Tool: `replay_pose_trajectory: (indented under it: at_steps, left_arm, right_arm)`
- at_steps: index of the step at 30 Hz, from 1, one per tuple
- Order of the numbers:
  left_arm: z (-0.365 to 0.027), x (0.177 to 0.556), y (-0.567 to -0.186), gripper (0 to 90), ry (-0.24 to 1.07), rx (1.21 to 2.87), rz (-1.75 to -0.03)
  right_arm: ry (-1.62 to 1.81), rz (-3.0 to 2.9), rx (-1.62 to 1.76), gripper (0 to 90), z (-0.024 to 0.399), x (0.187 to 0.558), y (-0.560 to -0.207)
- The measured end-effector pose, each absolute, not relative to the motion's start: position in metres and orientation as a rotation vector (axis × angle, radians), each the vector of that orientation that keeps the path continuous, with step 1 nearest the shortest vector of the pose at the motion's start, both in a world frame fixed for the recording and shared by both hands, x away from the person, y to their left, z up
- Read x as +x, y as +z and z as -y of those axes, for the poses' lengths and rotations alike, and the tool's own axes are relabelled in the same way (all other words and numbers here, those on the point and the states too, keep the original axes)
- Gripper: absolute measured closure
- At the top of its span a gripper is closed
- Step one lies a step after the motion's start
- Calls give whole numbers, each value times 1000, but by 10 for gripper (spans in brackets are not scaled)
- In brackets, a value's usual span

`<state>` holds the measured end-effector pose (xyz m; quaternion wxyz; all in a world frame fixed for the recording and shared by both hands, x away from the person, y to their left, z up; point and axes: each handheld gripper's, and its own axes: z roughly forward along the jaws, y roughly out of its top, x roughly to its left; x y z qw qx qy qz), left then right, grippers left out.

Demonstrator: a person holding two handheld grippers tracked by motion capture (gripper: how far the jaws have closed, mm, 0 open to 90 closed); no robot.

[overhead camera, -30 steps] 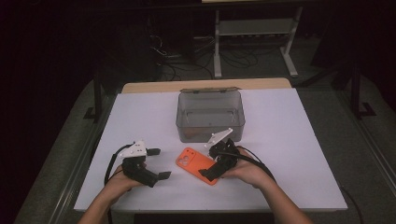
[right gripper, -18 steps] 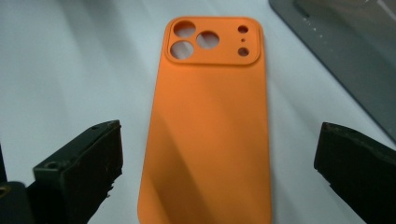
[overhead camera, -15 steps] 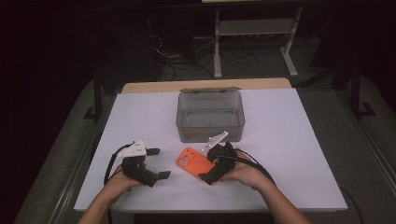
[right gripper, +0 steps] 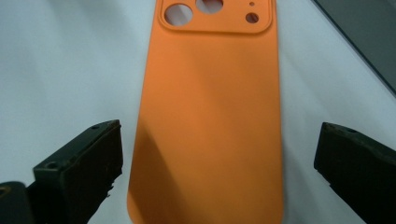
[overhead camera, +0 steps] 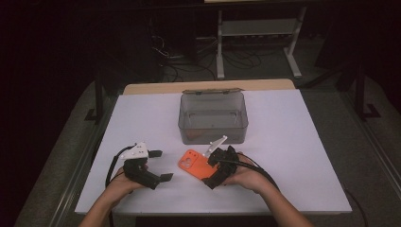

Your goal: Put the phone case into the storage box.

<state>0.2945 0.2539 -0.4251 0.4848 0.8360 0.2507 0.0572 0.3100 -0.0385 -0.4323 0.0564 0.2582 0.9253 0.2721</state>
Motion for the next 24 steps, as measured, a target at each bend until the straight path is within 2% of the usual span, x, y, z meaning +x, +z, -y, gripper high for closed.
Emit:
replay_pose_trajectory:
  at_steps: [24]
  left_arm:
    - [-254, 294, -425, 0, 137, 2038, -610]
  right_arm:
    - [736, -2809, 789, 8, 32, 310, -441]
